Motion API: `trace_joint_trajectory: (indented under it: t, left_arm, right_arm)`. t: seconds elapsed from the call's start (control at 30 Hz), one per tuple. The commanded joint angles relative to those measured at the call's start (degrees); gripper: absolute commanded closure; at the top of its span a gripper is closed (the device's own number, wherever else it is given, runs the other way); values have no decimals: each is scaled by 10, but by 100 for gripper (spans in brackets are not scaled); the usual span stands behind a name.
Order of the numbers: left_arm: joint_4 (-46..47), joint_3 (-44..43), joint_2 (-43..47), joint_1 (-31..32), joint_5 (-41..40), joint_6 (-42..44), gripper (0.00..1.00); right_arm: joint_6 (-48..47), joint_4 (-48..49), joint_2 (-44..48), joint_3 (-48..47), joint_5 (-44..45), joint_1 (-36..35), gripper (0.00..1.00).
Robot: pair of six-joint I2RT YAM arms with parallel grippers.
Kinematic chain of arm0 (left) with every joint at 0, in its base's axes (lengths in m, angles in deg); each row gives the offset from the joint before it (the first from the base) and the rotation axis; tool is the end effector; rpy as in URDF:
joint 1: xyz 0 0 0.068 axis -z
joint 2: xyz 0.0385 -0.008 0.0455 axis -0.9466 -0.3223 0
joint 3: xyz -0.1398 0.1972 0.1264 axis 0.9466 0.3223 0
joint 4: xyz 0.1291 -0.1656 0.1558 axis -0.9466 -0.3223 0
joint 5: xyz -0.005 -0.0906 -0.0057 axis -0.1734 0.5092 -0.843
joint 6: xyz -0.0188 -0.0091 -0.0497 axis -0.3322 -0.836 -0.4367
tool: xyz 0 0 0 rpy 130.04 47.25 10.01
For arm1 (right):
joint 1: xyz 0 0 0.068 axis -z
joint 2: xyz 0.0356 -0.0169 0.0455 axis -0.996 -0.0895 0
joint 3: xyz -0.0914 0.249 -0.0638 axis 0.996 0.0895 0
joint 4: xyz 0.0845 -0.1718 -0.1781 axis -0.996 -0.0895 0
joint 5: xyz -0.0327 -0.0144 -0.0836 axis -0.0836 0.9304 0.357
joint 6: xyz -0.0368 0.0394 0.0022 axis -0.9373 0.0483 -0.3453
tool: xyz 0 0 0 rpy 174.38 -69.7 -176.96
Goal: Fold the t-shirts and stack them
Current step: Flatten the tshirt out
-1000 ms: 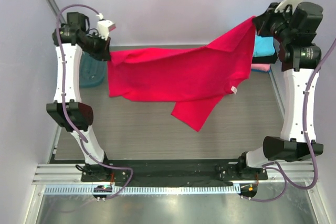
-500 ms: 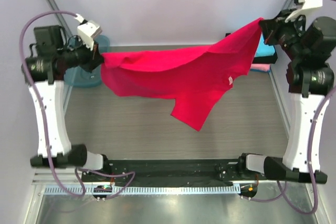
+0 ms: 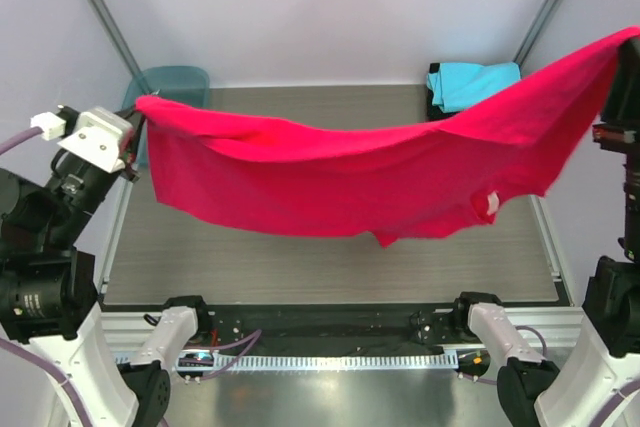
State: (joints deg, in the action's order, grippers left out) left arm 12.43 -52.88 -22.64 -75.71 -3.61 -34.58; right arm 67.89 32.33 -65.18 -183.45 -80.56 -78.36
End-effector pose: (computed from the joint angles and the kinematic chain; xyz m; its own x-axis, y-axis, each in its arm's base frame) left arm 0.0515 -0.0149 0.5721 0.3276 0.3323 -0.8844 0.3612 0.8209 0.4422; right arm 0.0114 0.0064 0.6304 0.6357 -0.1039 -0.7649 -0.0313 0.9866 -0.1600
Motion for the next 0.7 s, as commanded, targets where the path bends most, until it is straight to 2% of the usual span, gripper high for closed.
trace_joint_trajectory:
  t: [0.0, 0.13, 0.3, 0.37, 0.4, 0.53, 0.67]
  left_arm:
    - [61, -49, -12, -1, -97, -35, 100]
    - [60, -53, -27, -1, -115, -19, 100]
    - [24, 29, -65, -1, -106, -16, 100]
    - [15, 73, -76, -1, -84, -14, 100]
    - [14, 122, -79, -1, -74, -11, 100]
    - [20, 209, -111, -1, -33, -9, 100]
    - [26, 262, -187, 4, 9, -12, 100]
  right_arm:
    - [-23, 82, -22, -32, 55, 1, 99]
    - [-59, 108, -47, -36, 53, 0, 99]
    - [-69, 112, -108, -11, 37, 0, 99]
    - [-68, 113, -134, 35, 27, 0, 99]
    - [-68, 118, -141, 55, 6, 0, 99]
    - [-62, 151, -185, 192, -67, -4, 99]
    - [-82, 154, -256, 252, -82, -39, 99]
